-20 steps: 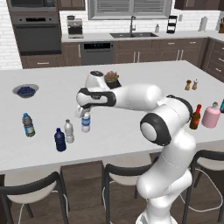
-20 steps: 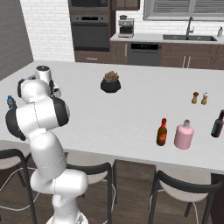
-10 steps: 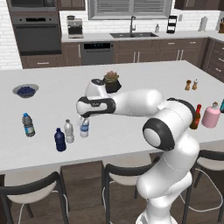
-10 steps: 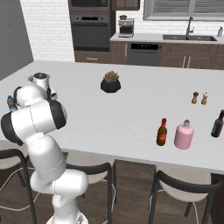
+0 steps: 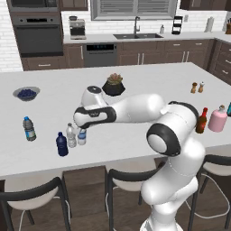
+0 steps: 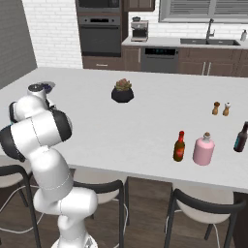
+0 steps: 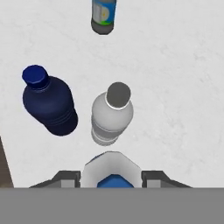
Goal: Move the plastic bottles in the middle to the plastics group, and the glass bottles in the middle to the glass group.
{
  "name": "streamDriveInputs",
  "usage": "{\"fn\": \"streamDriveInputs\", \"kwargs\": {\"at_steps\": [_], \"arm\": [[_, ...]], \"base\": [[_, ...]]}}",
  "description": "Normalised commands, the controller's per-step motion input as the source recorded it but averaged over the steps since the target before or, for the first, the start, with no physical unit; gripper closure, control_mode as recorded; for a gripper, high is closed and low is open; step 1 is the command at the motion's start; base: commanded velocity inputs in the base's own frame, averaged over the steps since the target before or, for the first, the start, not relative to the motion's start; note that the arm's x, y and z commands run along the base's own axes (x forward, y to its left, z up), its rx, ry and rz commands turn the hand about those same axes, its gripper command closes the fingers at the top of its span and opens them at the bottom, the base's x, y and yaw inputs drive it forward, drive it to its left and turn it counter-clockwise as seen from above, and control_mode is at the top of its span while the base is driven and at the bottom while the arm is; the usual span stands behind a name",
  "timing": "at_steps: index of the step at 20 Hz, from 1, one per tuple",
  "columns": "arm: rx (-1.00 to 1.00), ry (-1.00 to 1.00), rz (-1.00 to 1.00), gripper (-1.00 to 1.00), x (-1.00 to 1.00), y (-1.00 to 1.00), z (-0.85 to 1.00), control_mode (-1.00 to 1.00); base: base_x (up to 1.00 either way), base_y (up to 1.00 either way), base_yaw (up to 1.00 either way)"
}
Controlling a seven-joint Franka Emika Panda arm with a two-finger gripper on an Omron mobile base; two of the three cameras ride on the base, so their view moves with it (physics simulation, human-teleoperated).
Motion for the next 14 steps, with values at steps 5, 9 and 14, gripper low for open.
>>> {"fn": "streamDriveInputs", "kwargs": {"at_steps": [5,9,14], "arm": [[0.00,0.00,0.00,1.00,-0.05,0.00,0.00,-1.00],[0.00,0.00,0.00,1.00,-0.09,0.00,0.00,-1.00],[0.00,0.00,0.00,1.00,-0.26,0.00,-0.05,-1.00]], "base": [[0.00,0.00,0.00],[0.00,0.00,0.00],[0.00,0.00,0.00]]}}
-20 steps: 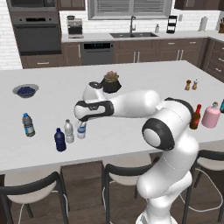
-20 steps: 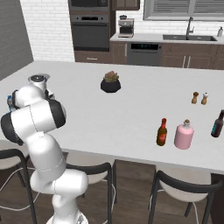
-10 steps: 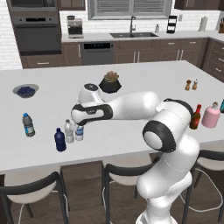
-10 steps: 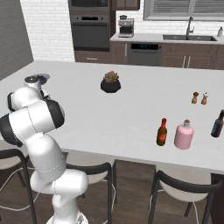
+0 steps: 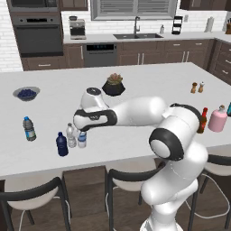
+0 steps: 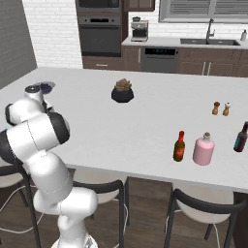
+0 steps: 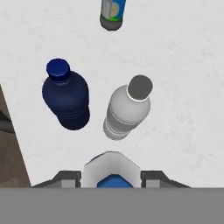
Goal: Move the plastic bottles in the middle to the plastics group, and the glass bottles in the middle to the glass group.
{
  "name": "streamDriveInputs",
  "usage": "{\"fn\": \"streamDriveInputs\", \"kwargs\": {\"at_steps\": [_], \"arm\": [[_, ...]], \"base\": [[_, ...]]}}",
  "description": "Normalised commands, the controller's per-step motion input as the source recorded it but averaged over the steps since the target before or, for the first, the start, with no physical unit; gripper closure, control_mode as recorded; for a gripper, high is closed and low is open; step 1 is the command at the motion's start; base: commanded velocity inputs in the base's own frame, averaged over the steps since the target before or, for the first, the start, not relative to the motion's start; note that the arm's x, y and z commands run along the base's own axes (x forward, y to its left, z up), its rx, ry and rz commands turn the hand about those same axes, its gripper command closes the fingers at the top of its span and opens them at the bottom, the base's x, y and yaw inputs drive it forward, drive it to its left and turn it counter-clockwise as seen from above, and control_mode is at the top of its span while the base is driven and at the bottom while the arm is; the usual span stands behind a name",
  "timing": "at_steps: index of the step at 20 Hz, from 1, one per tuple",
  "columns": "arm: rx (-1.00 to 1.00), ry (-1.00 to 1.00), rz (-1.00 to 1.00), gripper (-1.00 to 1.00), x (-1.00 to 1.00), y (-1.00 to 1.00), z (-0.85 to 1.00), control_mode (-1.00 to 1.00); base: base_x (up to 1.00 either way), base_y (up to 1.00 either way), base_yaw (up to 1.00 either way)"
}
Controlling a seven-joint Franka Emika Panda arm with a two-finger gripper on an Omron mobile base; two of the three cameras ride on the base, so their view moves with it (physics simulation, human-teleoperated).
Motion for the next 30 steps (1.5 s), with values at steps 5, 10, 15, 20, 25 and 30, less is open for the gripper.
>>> {"fn": "streamDriveInputs", "kwargs": {"at_steps": [5,10,15,20,25,30], "arm": [[-0.01,0.00,0.00,1.00,-0.23,0.00,0.00,-1.00],[0.00,0.00,0.00,1.00,-0.01,0.09,-0.18,-1.00],[0.00,0.00,0.00,1.00,0.00,0.08,-0.31,-1.00],[0.00,0.00,0.00,1.00,0.00,0.00,-0.18,-1.00],[0.00,0.00,0.00,1.00,0.02,0.00,-0.11,-1.00],[0.00,0.00,0.00,1.00,0.18,0.00,0.00,-1.00]], "base": [[0.00,0.00,0.00],[0.00,0.00,0.00],[0.00,0.00,0.00],[0.00,0.00,0.00],[0.00,0.00,0.00],[0.00,0.00,0.00]]}}
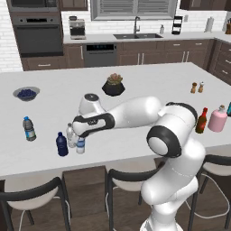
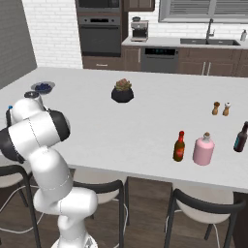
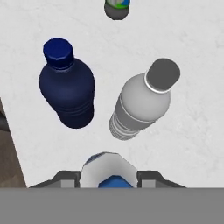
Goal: Move the plastic bottles in the middle to the plastics group, and the glass bottles in the middle to the glass group.
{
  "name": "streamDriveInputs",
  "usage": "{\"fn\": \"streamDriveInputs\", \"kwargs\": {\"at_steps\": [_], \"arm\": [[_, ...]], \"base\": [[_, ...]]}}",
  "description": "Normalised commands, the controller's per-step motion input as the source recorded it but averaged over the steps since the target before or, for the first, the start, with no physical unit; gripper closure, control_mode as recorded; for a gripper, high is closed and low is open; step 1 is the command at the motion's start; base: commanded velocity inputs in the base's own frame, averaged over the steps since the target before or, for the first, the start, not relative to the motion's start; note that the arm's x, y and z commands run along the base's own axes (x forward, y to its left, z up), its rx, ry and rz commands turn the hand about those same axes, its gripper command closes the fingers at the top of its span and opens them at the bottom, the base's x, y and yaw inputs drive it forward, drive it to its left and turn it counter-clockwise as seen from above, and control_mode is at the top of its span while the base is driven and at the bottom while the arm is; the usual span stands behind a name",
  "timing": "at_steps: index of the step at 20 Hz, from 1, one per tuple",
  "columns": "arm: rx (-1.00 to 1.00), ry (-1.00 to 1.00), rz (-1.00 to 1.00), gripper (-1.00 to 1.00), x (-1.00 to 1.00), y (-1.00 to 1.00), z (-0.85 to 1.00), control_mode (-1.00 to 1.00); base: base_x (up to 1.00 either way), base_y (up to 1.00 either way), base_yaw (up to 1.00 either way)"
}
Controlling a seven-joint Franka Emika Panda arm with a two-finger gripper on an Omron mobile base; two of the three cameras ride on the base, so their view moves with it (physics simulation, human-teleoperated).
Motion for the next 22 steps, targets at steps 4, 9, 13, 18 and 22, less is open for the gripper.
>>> {"fn": "streamDriveInputs", "kwargs": {"at_steps": [4,9,13,18,22], "arm": [[0.00,0.00,0.00,1.00,0.01,0.00,-0.03,-1.00],[0.00,-0.01,0.00,1.00,-0.17,0.00,-0.01,-1.00],[0.00,0.00,0.00,1.00,-0.08,0.00,0.00,-1.00],[0.00,0.00,0.00,-1.00,0.00,0.00,0.00,-1.00],[0.00,0.00,0.00,-1.00,0.00,0.00,0.00,-1.00]], "base": [[0.00,0.00,0.00],[0.00,0.00,0.00],[0.00,0.00,0.00],[0.00,0.00,0.00],[0.00,0.00,0.00]]}}
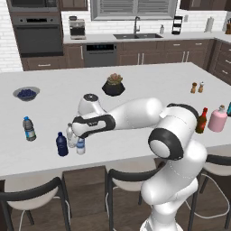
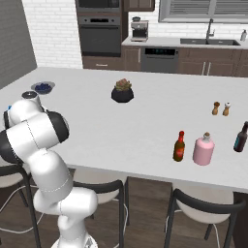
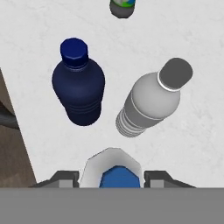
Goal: Move the plastic bottles in the middle to the plastics group, and the glass bottles in the middle to the glass group.
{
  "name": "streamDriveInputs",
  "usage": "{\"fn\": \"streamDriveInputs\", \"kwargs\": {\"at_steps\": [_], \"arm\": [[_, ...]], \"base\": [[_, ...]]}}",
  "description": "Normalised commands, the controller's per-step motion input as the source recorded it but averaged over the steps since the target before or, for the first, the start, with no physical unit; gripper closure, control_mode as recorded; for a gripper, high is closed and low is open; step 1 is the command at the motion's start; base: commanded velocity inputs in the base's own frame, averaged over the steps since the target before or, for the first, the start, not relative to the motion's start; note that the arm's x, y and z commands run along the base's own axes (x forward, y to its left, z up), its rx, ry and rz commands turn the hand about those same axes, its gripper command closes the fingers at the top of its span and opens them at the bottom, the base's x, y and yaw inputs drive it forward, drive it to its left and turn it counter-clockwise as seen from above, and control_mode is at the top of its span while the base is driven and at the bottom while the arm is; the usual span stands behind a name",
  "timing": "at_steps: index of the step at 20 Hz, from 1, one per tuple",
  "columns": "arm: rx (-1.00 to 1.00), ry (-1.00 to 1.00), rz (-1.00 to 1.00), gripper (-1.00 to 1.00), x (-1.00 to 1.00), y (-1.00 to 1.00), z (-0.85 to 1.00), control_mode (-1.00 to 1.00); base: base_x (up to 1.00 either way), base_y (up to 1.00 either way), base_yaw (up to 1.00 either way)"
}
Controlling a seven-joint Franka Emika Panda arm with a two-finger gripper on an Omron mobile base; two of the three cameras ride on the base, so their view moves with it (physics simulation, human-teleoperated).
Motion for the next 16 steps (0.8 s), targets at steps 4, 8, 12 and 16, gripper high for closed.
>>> {"fn": "streamDriveInputs", "kwargs": {"at_steps": [4,8,12,16], "arm": [[0.00,0.00,0.00,-1.00,0.00,0.00,0.00,-1.00],[0.00,0.00,0.00,-1.00,0.00,0.00,0.00,-1.00],[0.00,0.00,0.00,-1.00,-0.03,-0.01,0.00,-1.00],[0.01,0.00,-0.01,-1.00,-0.41,-0.32,0.40,-1.00]], "base": [[0.00,0.00,0.00],[0.00,0.00,0.00],[0.00,0.00,0.00],[0.00,0.00,0.00]]}}
